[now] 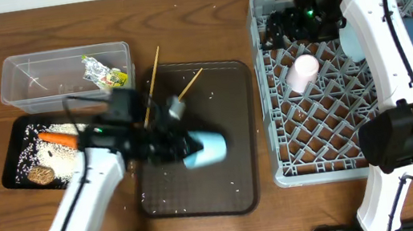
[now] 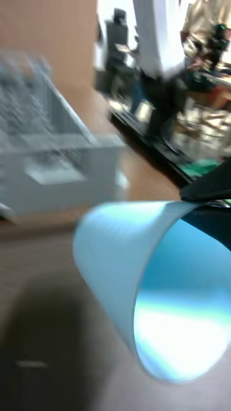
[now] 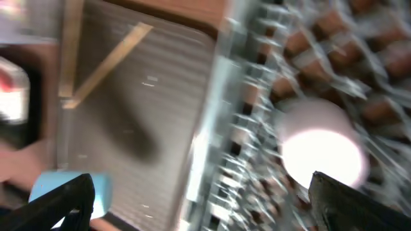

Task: Sort waste into correct bins and load items into the dishwasher rack
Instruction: 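Lift the light-blue cup up toward the right gripper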

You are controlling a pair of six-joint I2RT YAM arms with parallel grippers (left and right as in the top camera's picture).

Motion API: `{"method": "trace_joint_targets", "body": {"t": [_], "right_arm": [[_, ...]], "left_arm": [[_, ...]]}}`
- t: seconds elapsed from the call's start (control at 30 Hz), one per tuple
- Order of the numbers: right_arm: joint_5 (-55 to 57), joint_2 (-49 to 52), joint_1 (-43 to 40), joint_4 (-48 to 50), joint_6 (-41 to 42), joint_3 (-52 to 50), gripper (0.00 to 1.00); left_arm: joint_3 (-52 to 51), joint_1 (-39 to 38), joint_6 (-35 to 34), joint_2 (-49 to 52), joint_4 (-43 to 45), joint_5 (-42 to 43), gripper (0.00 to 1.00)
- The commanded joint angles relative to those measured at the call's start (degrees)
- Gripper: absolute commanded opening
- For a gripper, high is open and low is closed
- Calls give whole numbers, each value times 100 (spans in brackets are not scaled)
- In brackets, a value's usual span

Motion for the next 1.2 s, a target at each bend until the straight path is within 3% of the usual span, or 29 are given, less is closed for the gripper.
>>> {"method": "trace_joint_targets", "body": {"t": [0.0, 0.13, 0.33, 0.73, 0.83, 1.17], "right_arm": [[-1604, -50, 63, 271, -426, -17, 99], [-2669, -50, 92, 719, -778, -17, 99], [-3648, -50, 240, 1360, -1338, -103, 99], [-5058, -48, 496, 2124, -1974, -199, 99], [-5305, -48, 549, 2155, -2109, -199, 99], [-5818, -48, 686, 2100, -2321, -199, 97]], "left_arm": [[365, 387, 114, 4, 302, 1187, 6], [400, 752, -280, 4, 1292, 2288, 6], [400, 1150, -1604, 4, 3174, 3141, 6], [400, 1268, -4564, 4, 7101, 3202, 6], [400, 1283, -4850, 4, 7506, 3073, 6], [400, 1552, -4887, 4, 7521, 2813, 6]]}}
